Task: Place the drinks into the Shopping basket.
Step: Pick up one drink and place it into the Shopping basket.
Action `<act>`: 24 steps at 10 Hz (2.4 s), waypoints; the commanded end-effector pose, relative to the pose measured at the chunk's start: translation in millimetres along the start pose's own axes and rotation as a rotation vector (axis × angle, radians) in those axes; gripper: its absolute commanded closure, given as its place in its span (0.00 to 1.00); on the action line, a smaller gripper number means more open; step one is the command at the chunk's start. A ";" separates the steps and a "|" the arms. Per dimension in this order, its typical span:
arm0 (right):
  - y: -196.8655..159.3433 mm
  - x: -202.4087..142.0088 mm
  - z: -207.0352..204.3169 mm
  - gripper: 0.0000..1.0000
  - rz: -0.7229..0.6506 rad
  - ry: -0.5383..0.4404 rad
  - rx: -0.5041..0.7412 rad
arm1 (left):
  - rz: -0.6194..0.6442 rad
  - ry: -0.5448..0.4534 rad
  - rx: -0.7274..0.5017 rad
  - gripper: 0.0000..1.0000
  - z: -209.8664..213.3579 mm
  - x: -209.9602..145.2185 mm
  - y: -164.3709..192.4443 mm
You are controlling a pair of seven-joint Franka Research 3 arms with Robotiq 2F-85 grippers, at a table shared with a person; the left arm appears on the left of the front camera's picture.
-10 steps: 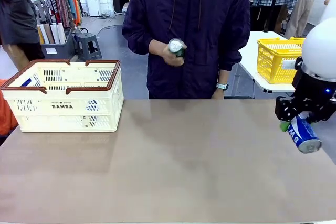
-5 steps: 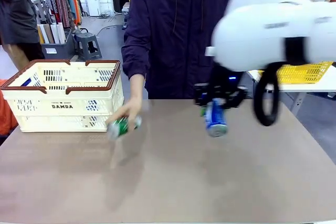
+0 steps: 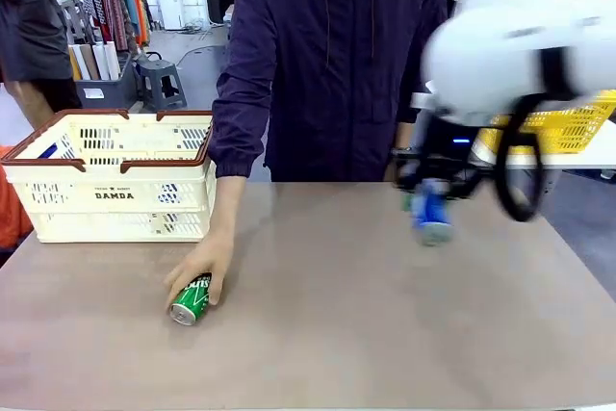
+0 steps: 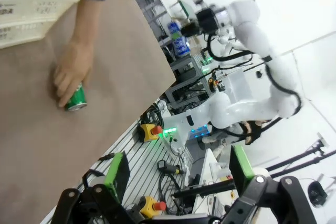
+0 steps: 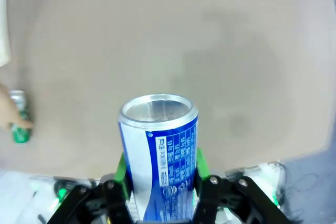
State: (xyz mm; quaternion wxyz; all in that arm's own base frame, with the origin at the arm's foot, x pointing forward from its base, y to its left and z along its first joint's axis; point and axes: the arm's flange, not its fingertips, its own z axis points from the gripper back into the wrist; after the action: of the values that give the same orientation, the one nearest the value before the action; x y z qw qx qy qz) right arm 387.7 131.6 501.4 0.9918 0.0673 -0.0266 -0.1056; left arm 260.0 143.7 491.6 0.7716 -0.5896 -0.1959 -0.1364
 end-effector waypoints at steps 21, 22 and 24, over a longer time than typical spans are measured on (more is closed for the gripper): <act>52.3 -17.3 -18.5 1.00 -0.058 0.017 -0.066 | 0.004 -0.010 -0.012 0.00 1.3 0.6 -3.5; 50.7 -18.9 -18.5 1.00 -0.055 0.008 -0.093 | 0.004 -0.010 -0.012 0.00 1.3 0.6 -3.5; 51.9 -17.2 -19.8 1.00 -0.027 0.022 -0.118 | 0.004 -0.010 -0.012 0.00 1.3 0.6 -3.5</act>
State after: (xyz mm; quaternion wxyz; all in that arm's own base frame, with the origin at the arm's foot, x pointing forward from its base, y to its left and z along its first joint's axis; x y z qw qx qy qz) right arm 375.9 182.2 487.1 0.9925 0.0218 -0.0051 -0.1201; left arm 260.3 144.0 491.3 0.7715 -0.5902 -0.1949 -0.1359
